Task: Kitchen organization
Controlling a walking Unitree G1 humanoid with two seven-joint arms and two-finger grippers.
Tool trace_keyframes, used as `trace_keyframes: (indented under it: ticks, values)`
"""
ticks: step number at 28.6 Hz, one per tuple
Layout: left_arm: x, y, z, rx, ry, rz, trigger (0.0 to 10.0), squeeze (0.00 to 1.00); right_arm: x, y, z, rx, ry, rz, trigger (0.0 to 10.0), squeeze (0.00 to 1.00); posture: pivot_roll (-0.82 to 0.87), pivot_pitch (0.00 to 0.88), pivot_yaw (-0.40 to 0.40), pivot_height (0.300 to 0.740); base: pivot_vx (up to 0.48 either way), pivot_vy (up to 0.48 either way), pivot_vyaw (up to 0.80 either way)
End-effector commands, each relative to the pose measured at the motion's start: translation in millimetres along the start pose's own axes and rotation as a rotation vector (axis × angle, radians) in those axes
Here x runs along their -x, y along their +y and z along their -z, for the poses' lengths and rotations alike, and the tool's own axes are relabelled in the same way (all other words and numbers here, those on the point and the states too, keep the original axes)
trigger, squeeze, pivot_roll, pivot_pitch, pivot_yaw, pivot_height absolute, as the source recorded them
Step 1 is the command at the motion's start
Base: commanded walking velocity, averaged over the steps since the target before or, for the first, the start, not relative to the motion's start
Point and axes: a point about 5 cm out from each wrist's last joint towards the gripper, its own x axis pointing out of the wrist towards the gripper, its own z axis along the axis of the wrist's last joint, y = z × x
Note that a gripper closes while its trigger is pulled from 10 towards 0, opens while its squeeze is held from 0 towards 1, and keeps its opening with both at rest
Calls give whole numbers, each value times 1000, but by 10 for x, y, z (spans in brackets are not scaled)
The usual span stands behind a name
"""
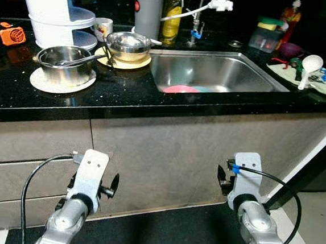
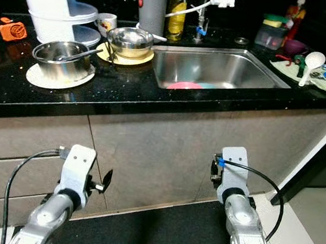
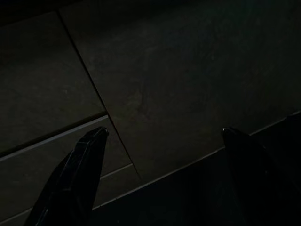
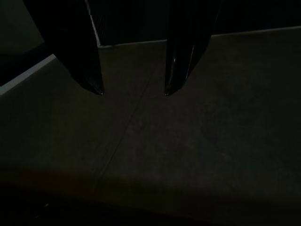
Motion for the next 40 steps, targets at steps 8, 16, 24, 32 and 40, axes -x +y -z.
trace_keyframes:
  ticks: [8,16,24,32,40]
  values:
    - [-116,9,70,16,9,60,10000,0,-69,116,117,-54,43,-16,10000,0,42,0,-21,740,0,0,0]
    - [-191,-46,42,23,-11,104,10000,0,-141,282,54,-19,9,-109,10000,0,38,0,-16,740,0,0,0]
    - [-215,18,17,115,-62,63,10000,0,-156,263,75,44,-14,-165,10000,0,37,0,-22,740,0,0,800]
    - [-220,34,3,123,-71,51,10000,0,-172,289,51,43,-24,-175,10000,0,38,0,-24,740,0,0,800]
    - [-256,93,-28,172,-104,7,10000,0,-189,270,62,27,-28,-184,10000,0,32,0,-24,740,0,0,800]
